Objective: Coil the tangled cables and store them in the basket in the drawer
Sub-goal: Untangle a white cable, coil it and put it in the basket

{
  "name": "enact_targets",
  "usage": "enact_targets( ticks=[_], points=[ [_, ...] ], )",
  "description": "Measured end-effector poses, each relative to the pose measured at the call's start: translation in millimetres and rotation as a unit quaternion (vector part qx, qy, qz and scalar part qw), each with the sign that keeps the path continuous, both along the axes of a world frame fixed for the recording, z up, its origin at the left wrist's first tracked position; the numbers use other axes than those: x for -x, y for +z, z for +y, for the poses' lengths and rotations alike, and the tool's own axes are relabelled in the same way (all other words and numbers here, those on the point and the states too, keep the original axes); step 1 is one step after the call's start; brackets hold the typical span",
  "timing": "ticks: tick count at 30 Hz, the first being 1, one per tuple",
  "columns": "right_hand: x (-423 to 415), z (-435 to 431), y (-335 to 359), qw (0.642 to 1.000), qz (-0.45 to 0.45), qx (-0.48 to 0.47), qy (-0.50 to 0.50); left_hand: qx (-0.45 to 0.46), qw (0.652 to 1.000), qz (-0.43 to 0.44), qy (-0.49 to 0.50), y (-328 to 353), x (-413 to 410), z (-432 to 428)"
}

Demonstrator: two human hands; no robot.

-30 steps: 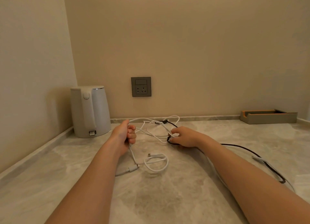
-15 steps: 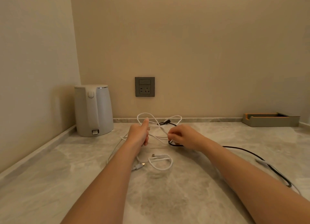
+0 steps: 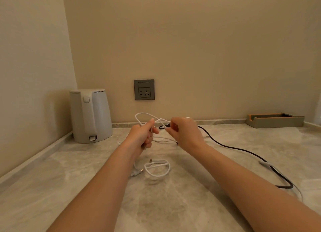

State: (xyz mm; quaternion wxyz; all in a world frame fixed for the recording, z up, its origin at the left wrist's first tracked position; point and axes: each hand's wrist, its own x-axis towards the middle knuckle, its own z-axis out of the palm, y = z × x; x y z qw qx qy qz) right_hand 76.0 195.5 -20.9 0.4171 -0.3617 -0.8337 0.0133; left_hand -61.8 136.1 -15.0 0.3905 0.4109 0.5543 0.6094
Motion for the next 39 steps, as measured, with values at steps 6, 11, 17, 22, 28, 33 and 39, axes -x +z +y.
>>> enact_targets(
  ticks=[6, 11, 17, 22, 28, 33, 39],
  points=[
    [1, -3, -3, 0.862, 0.286, 0.385, 0.165, 0.063, 0.986, -0.028, -0.149, 3, -18, -11],
    [1, 3, -4, 0.783, 0.299, 0.506, 0.205, 0.104, 0.983, 0.053, -0.141, 2, -13, -15],
    [-4, 17, -7, 0.800, 0.339, 0.489, 0.083, 0.088, 0.993, 0.040, -0.073, 2, -8, -15],
    [-19, 43, -16, 0.855, 0.333, 0.396, -0.035, 0.060, 0.997, 0.026, -0.049, 6, 2, -17],
    [-46, 58, -22, 0.934, 0.109, 0.283, -0.189, 0.082, 0.990, 0.066, -0.094, 16, 15, -28],
    [-44, 49, -5, 0.960, 0.234, 0.114, -0.101, 0.107, 0.974, 0.111, -0.166, 19, 9, -32],
    [-21, 15, 9, 0.991, 0.092, -0.083, -0.056, 0.112, 0.961, 0.137, -0.212, 19, 6, -33]
  ],
)
